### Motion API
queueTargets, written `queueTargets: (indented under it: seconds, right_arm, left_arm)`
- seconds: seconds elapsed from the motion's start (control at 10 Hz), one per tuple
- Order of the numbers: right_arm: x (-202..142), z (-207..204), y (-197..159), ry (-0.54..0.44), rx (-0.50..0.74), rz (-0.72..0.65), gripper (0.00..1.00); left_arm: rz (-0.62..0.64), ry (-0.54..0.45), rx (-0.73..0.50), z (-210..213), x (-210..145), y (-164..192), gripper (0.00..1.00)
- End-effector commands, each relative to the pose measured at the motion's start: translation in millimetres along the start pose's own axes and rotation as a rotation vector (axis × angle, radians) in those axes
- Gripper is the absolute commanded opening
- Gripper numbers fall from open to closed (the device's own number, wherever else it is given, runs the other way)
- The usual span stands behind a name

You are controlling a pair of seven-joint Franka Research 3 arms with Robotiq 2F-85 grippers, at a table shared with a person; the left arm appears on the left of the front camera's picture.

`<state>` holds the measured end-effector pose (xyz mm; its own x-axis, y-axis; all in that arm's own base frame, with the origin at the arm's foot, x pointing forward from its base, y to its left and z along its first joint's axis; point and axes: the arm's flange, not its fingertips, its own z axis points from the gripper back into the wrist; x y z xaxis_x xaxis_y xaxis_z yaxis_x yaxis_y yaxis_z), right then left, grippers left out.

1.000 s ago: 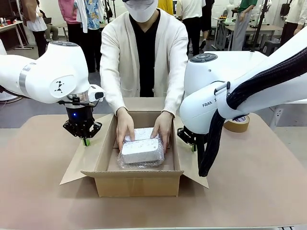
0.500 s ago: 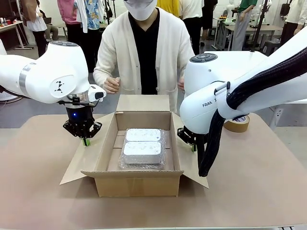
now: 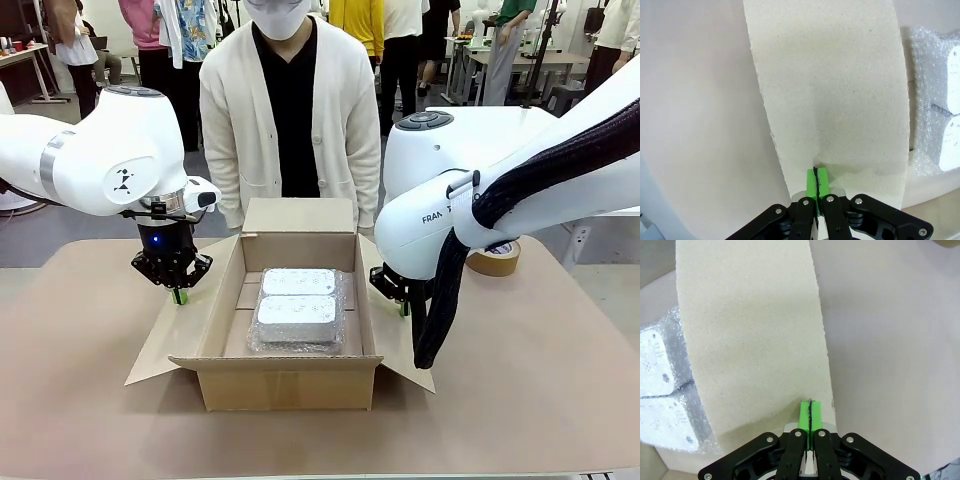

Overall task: Wrap the clocks to prevent damage.
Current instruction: Once the human has placed the objects inside and stepped back, release both hands from the side flaps of the Package Box.

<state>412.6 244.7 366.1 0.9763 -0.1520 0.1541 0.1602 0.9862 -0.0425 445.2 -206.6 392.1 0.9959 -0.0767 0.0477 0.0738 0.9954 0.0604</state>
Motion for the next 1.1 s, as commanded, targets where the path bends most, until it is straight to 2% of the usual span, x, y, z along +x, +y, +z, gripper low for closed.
queueTargets:
  seconds: [0.0, 0.2, 0.3, 0.5, 0.6, 0.7, 0.9, 1.0]
  right_arm:
    - [4.4, 18.1, -4.6, -0.011, 0.032, 0.121, 0.01]
    - [5.6, 84.2, -19.3, -0.063, 0.053, 0.32, 0.01]
    - [0.7, 123.4, -34.6, -0.083, -0.026, 0.523, 0.01]
    - [-11.4, 175.4, -72.5, -0.111, -0.06, 0.704, 0.01]
    - [-23.0, 191.7, -93.9, -0.152, -0.118, 0.867, 0.01]
    - [-36.1, 199.9, -115.6, -0.145, -0.144, 1.028, 0.01]
    - [-50.2, 194.9, -145.0, -0.099, -0.143, 1.205, 0.01]
    - [-51.8, 185.9, -154.5, -0.068, -0.149, 1.257, 0.01]
  left_arm:
    - [-0.104, -0.044, -0.001, 18.7, -3.2, -0.9, 0.0]
    - [-0.328, -0.113, -0.071, 89.0, -9.3, 10.1, 0.0]
    - [-0.481, -0.126, -0.098, 129.0, -15.6, 20.7, 0.0]
    - [-0.678, -0.102, -0.157, 172.1, -32.6, 50.1, 0.0]
    - [-0.808, -0.099, -0.177, 190.1, -46.0, 70.5, 0.0]
    - [-0.904, -0.117, -0.175, 206.1, -63.4, 95.0, 0.0]
    - [-1.009, -0.102, -0.091, 199.1, -84.0, 118.8, 0.0]
    - [-1.096, -0.134, -0.046, 189.8, -88.0, 128.2, 0.0]
